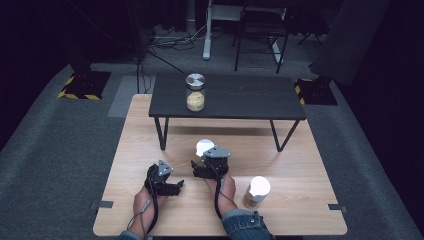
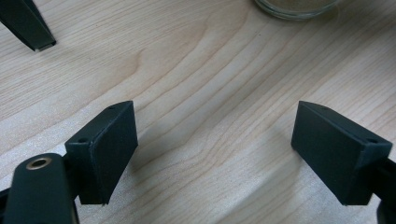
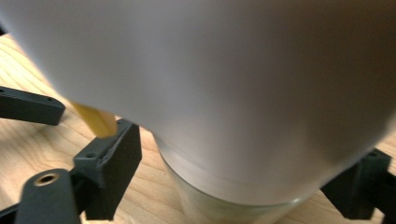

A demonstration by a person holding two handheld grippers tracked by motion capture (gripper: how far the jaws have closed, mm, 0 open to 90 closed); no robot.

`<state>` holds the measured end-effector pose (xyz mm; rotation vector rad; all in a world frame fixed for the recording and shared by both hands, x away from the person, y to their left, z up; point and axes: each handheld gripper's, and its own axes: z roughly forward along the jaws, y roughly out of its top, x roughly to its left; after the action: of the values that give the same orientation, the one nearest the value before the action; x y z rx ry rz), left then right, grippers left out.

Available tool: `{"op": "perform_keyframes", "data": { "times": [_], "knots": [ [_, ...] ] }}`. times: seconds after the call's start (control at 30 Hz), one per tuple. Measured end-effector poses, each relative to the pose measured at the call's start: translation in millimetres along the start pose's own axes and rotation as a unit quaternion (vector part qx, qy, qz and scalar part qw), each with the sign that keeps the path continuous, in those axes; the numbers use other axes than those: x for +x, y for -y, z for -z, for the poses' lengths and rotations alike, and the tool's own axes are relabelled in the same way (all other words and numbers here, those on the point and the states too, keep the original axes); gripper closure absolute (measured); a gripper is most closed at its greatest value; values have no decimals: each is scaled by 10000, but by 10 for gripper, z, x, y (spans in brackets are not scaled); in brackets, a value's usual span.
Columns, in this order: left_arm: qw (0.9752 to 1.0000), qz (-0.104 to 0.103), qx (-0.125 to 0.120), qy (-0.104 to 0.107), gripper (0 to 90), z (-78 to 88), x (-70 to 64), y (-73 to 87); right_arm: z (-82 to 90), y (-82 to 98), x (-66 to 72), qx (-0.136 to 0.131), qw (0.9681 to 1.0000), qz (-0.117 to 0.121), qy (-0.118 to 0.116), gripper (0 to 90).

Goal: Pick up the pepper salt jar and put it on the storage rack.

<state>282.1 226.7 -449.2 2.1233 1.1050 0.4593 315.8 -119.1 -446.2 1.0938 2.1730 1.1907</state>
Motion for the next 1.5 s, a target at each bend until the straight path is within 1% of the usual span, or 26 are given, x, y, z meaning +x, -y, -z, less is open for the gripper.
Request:
{"op": "perform_keyframes", "data": {
  "times": [0.17, 0.2, 0.23, 0.4, 0.57, 0.63, 0.7, 0.77, 0.97, 1.07, 1.33, 1.5],
  "knots": [
    [10000, 0, -2, 1, 145, 0, 0, 0, -15, 12, -38, 40, 10000, -37, 13, 253],
    [10000, 0, -2, 2, 145, 0, 1, 1, -13, 19, -38, 30, 10000, -35, 33, 280],
    [10000, -5, -4, 8, 145, 0, 4, 2, -8, 26, -39, 17, 10000, -34, 45, 287],
    [10000, -19, 5, 7, 145, 4, 7, 2, 4, 24, -29, 14, 9999, 99, 56, 299],
    [10000, -20, 4, 5, 145, 4, 6, 2, 24, 1, -25, 52, 9999, 116, 52, 300],
    [10000, -21, 0, 7, 145, 3, 7, 4, 56, -3, -27, 32, 10000, 84, 22, 300],
    [10000, -21, 0, 6, 145, 3, 7, 4, 102, -12, -30, -8, 10000, 37, -19, 300],
    [10000, -10, -8, 5, 146, 2, 5, 6, 155, -40, -28, -22, 10000, 41, -29, 300],
    [10000, -5, -12, 3, 145, 1, 3, 6, 343, -142, -35, -58, 10000, -19, -4, 299],
    [10000, -5, -9, 2, 145, 1, 3, 5, 449, -178, -65, -107, 9999, -84, -38, 300],
    [10000, 10, -6, -9, 145, -1, -1, 3, 738, -296, -65, -207, 9998, -78, -25, 300],
    [10000, 14, -7, -14, 145, -1, -2, 3, 870, -361, -79, -268, 9994, -127, -148, 300]
  ]
}}
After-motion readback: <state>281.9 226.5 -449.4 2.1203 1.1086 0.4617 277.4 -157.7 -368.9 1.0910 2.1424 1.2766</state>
